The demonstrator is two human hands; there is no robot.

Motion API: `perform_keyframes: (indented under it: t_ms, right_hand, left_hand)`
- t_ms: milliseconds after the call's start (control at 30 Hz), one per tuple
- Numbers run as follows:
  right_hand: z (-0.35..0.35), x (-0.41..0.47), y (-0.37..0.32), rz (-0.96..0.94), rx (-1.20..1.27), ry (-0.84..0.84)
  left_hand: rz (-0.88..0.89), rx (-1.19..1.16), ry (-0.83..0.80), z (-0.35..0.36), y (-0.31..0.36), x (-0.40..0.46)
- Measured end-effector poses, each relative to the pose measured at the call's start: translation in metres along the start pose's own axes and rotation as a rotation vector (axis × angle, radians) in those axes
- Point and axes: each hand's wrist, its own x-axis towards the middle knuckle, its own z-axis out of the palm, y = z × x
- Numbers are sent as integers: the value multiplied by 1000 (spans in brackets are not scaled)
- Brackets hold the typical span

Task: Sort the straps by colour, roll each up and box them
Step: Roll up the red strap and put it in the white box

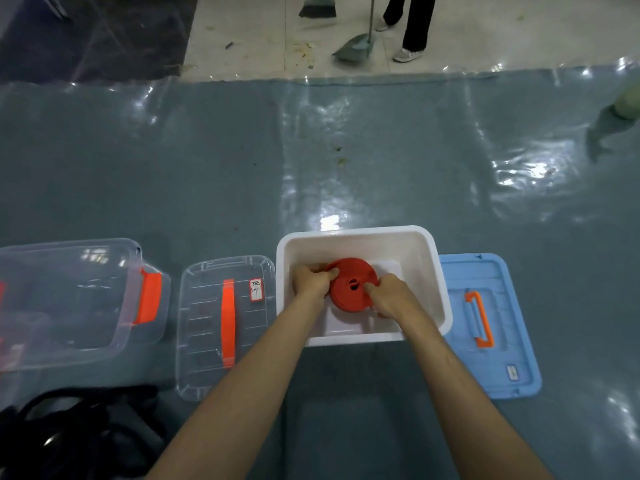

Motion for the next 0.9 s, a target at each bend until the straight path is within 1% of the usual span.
perform_keyframes:
  t_ms: [100,167,267,367,433,533,600,667,767,900]
  right_hand:
    - [-1,1,0,5,-3,14]
    - [-3,-1,0,4,-48,12]
    - [-8,-14,-3,-34,-118,26]
    - [-16,-41,-9,-219,-208,138]
    - [-21,-65,-7,-352,-251,183]
    - [-24,-107,3,-489,-287,263]
    - [-22,-137,15,-556,-337,358]
    - [-17,-163,28,-590,-385,428]
    - [-6,-195,48,-582,-436,461]
    - [12,-229,67,-595,-454,488]
  left_hand:
    - [11,26,-8,-2,2,-3]
    - [47,79,-20,-4,5,-8]
    - [185,339,-39,-9,13,-19]
    - [296,600,-58,-17,22,-42]
    - [412,721,-63,-25,24,-65]
    - [675,886,-69,-47,18,-108]
    - [875,1069,-27,-69,6,-137]
    - [1015,1269,55,-93,-10,-164]
    - [1030,1412,133,-122,-37,-200]
    - [985,1399,179,-158,-83,-244]
